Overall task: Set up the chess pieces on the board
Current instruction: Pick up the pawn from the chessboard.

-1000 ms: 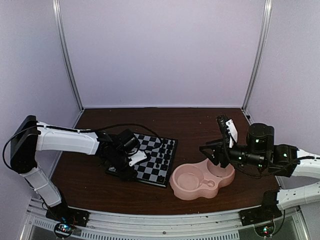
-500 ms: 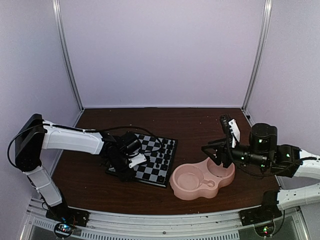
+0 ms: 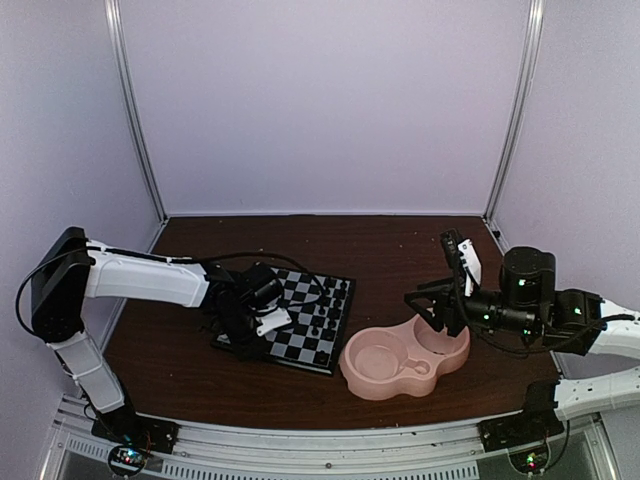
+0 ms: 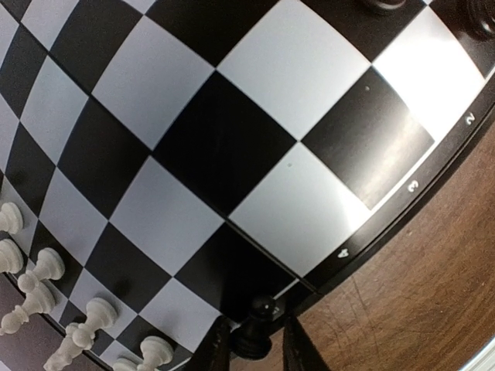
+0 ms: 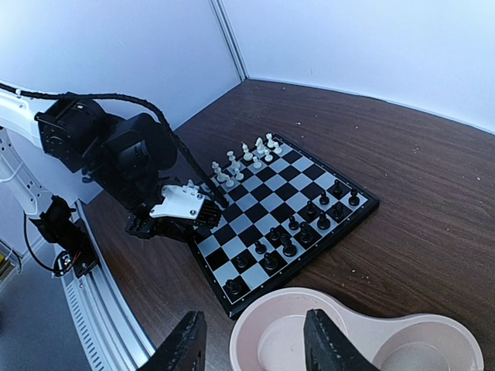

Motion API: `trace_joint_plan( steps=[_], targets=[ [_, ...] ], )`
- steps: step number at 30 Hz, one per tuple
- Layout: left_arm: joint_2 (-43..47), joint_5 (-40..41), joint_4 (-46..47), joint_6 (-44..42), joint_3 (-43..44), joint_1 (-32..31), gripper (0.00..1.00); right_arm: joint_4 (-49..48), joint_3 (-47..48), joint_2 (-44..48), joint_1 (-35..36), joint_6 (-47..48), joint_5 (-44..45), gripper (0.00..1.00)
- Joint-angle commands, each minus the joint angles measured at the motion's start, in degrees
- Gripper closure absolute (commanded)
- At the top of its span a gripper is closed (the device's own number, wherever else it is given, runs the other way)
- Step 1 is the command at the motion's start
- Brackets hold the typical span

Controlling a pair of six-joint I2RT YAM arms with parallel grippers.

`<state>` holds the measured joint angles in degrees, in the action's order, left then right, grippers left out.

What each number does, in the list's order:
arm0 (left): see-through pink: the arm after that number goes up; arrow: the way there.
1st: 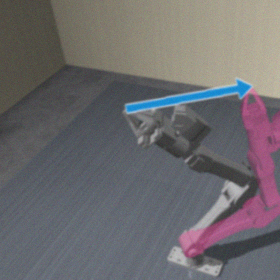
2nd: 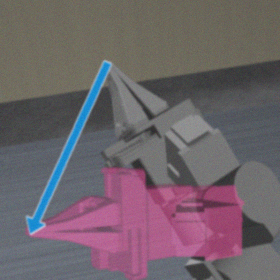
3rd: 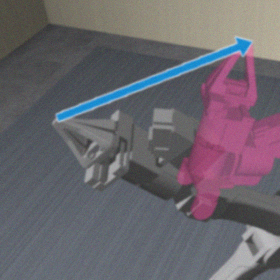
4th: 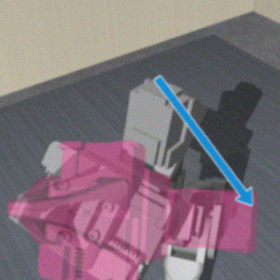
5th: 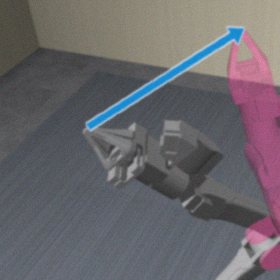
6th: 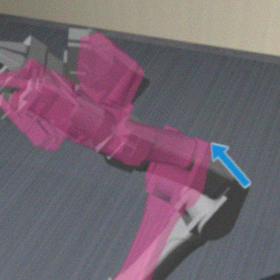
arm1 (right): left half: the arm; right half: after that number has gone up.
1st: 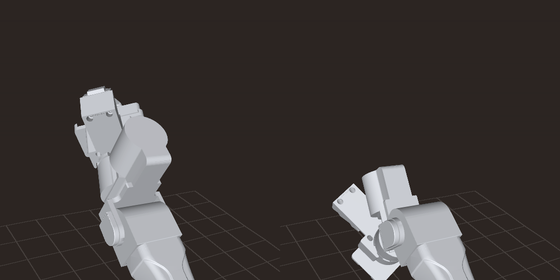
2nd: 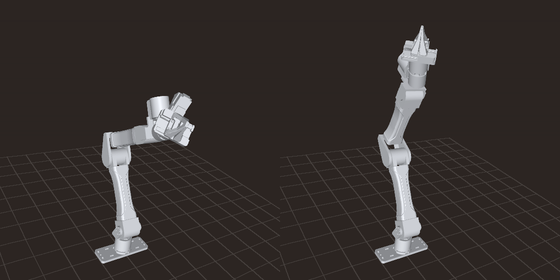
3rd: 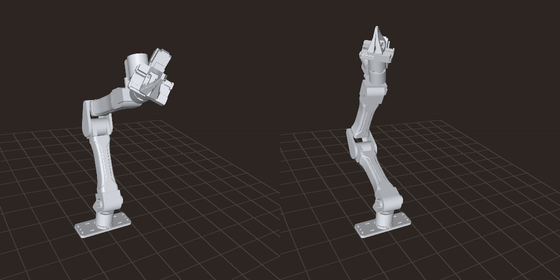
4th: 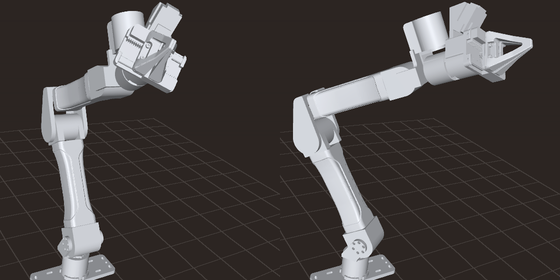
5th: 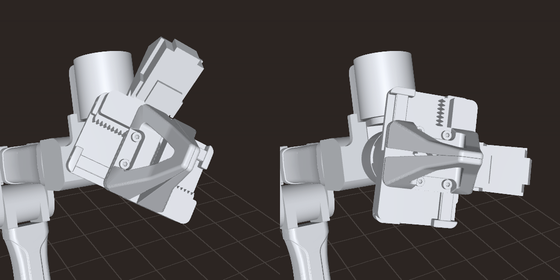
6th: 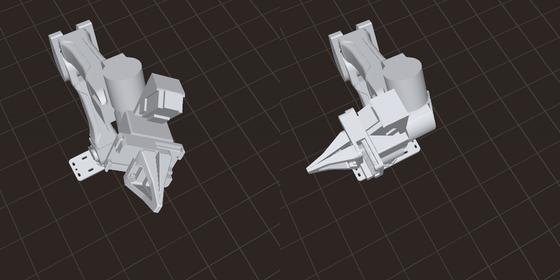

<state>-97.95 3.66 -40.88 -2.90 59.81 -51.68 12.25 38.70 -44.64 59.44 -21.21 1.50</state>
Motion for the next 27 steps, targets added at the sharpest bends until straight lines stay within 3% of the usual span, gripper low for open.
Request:
trace_joint_plan(
  steps=[1, 9, 17, 27],
  targets=[
    [1.1, 1.0, -0.3, 0.8, 1.0, 0.4, 0.79, 0.0, -0.3, 0.4, 0.3, 0.1, 0.8, 0.54],
    [2.6, 1.2, 0.6, 0.9, 0.7, 0.4, 0.88, -0.3, -0.2, -0.6, 0.3, -0.1, 0.5, 0.54],
    [6.8, 1.1, 4.5, 1.3, -1.5, 0.4, 0.89, -3.0, -0.5, -3.1, 0.3, -1.2, -1.3, 0.54],
    [21.1, -3.4, 17.8, 1.4, -10.4, 0.1, 0.9, -17.2, 2.6, -20.5, 0.7, -9.1, -19.4, 0.56]
  ],
)
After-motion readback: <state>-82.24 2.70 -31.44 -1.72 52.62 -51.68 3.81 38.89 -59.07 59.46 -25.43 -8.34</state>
